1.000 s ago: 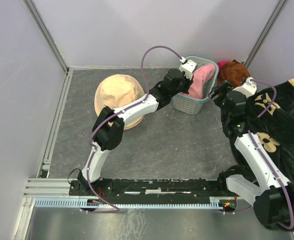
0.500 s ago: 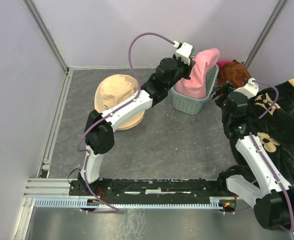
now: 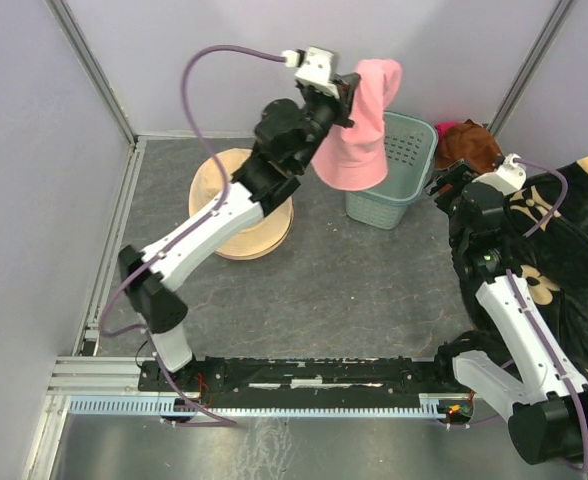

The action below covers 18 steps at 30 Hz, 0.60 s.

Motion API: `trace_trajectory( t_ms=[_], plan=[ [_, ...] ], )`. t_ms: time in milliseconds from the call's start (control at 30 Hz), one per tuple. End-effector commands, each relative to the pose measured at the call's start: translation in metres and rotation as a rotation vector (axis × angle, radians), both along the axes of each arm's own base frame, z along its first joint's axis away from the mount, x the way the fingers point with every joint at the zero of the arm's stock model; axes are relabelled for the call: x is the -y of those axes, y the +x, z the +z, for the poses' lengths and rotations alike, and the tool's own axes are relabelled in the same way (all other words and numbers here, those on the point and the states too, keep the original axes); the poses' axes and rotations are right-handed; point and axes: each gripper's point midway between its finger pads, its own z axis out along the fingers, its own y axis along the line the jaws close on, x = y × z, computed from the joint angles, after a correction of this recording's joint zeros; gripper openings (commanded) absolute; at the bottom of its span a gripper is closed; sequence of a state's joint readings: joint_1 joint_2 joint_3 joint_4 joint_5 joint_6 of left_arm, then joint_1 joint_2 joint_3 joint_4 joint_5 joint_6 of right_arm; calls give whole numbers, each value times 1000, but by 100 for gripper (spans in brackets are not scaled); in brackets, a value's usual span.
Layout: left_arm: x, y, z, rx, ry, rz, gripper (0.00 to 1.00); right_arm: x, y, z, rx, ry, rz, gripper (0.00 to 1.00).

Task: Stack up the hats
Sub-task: Stack the hat on the hat.

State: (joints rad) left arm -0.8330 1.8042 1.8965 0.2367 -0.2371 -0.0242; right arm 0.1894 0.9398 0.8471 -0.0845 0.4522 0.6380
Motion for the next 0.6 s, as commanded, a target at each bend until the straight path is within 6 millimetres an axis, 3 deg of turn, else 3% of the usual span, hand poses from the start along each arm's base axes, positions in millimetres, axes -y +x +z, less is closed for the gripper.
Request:
trace_trajectory(
  t_ms=[0, 100, 233, 367, 567],
  plan=[
    [-78, -50, 106, 175, -172, 110, 3, -4, -4, 38, 85, 22, 26, 79],
    [-113, -71, 126, 178, -197, 168, 3, -11, -4, 41, 84, 35, 63, 79],
    [-158, -87, 128, 130, -210, 284, 3, -24, 1, 42, 63, 41, 125, 79],
    [-187, -93, 103, 78, -177, 376, 3, -46, 6, 43, 43, 36, 194, 78],
    [-203, -92, 62, 13, -109, 454, 3, -80, 12, 43, 30, 9, 257, 78]
  ],
)
